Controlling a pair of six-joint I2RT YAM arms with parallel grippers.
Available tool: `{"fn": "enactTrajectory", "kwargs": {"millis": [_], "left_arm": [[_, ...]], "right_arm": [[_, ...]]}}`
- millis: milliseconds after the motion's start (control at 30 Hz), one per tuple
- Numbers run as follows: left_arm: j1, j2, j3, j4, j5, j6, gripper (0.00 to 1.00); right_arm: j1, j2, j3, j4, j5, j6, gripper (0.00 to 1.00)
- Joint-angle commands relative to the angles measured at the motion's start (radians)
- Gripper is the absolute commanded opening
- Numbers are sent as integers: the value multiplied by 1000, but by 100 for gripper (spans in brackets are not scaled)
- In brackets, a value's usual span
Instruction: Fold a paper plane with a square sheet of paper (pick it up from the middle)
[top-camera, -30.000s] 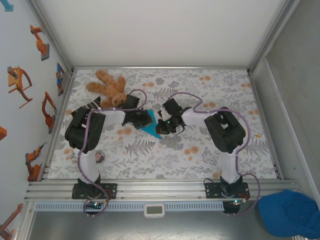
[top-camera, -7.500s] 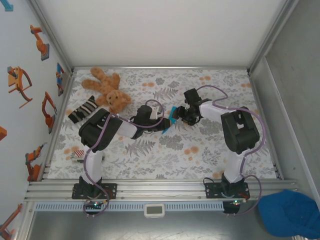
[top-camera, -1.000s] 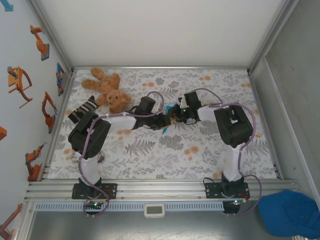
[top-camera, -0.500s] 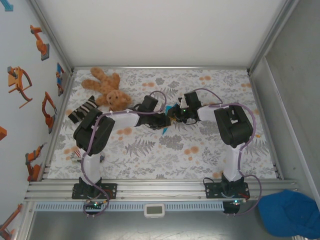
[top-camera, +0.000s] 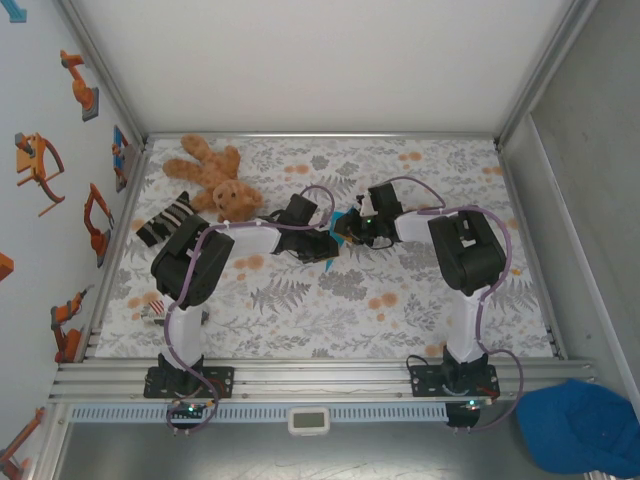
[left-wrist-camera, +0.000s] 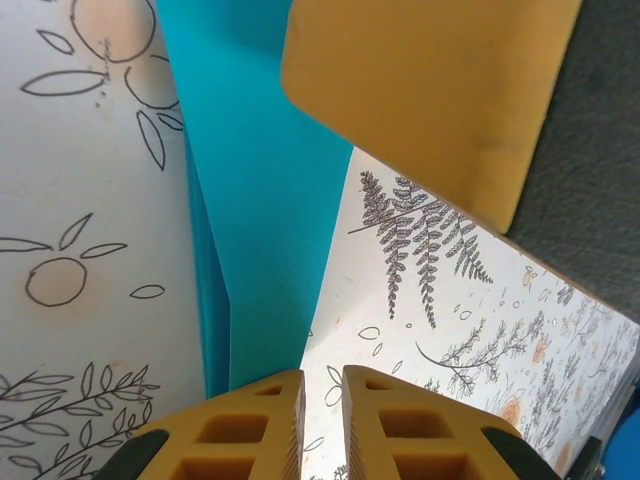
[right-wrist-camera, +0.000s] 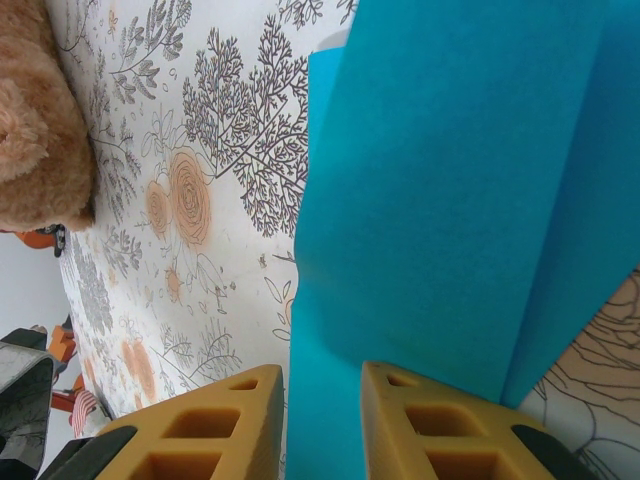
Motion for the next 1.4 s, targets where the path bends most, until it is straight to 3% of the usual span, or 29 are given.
{"fn": "enactTrajectory", "kwargs": {"millis": [0,633,1367], "left_arm": [[-1,10,13,-49,-20,27,17],[13,27,-28,-42,-31,30,13],[54,-3,-124,51,61,16,9]], "right_arm": [[-6,65,-19,-106,125,-25,27],[-5,64,-18,-109,125,-26,27],[-5,70,-14,-126,136,-31,27]]}}
